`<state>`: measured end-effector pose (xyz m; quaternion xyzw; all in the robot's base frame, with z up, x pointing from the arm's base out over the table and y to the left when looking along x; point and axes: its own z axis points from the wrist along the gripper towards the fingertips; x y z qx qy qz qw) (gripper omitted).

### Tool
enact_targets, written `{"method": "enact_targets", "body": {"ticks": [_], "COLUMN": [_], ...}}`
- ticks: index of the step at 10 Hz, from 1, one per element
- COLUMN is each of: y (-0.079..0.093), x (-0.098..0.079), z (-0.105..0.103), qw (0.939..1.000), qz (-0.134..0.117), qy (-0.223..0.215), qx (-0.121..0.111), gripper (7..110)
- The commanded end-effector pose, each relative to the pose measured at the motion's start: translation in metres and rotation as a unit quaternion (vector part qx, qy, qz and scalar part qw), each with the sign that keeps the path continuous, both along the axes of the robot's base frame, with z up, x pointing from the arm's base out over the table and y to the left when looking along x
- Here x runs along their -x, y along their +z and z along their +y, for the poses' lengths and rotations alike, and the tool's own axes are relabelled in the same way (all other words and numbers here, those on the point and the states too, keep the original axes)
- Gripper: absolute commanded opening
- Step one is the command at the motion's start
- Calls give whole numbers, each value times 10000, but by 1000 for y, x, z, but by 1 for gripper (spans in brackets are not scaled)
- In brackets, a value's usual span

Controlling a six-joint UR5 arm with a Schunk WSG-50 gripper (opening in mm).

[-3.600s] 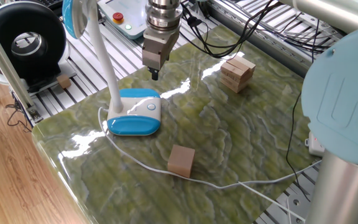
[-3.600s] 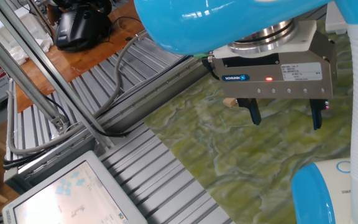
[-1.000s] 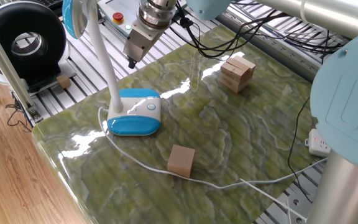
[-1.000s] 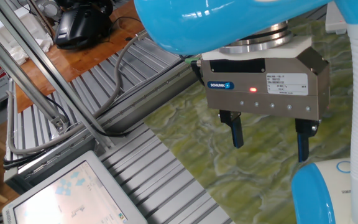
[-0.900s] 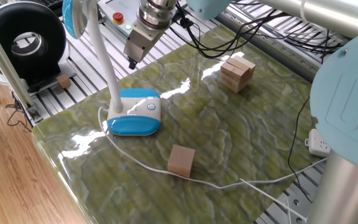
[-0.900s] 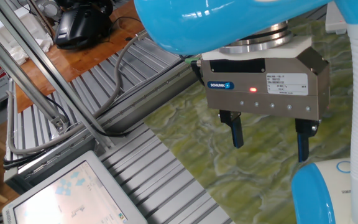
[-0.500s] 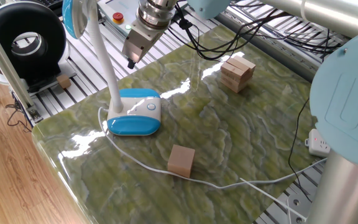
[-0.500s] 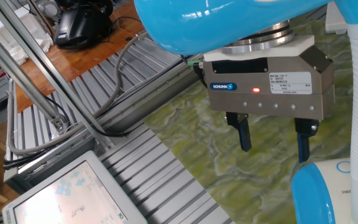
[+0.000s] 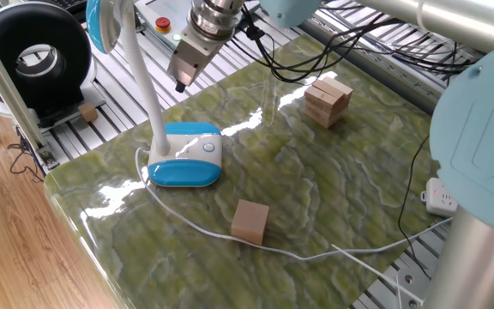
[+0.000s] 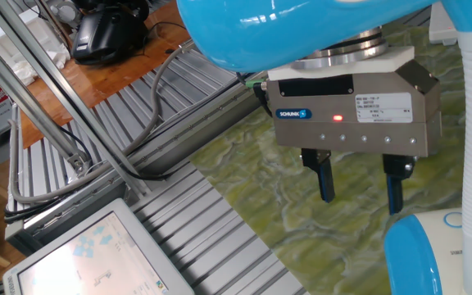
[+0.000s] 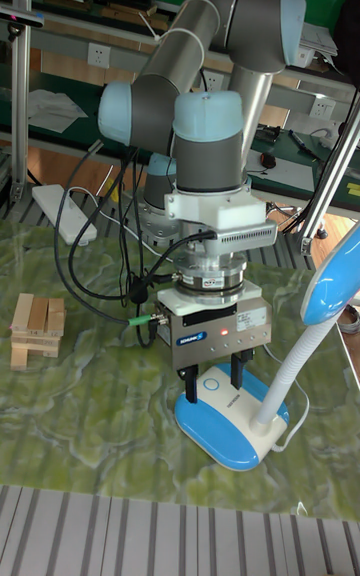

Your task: Turn on the desk lamp by pressing the button

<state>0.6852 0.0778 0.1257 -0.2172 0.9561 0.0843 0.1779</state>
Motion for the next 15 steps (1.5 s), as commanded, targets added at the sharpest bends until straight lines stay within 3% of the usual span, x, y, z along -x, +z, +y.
{"method": "enact_targets", "body": {"ticks": [1, 3, 4, 6, 7, 8, 9, 11, 12, 13, 14, 15], "y": [7, 2, -2, -15, -20, -26, -32, -41, -36, -34, -37, -40], "x": [13, 38, 51, 81, 87, 92, 82, 72, 67, 57, 45, 40], "z": [-3, -16, -25, -31, -32, -37, -46, -47, -29, -21, -21, -15], "qw": [9995, 9995, 9995, 9996, 9993, 9984, 9958, 9871, 9771, 9666, 9604, 9531], "qz": [-127, -146, -186, -184, -167, 22, 85, 404, 623, 761, 742, 789], "qy": [191, 148, 152, -87, -239, -527, -904, -1504, -1873, -2266, -2523, -2726], "qx": [-228, -224, -195, -190, -220, -212, -152, -383, -801, -928, -923, -1053], "gripper": [88, 88, 110, 110, 110, 110, 110, 110, 110, 110, 110, 88]}}
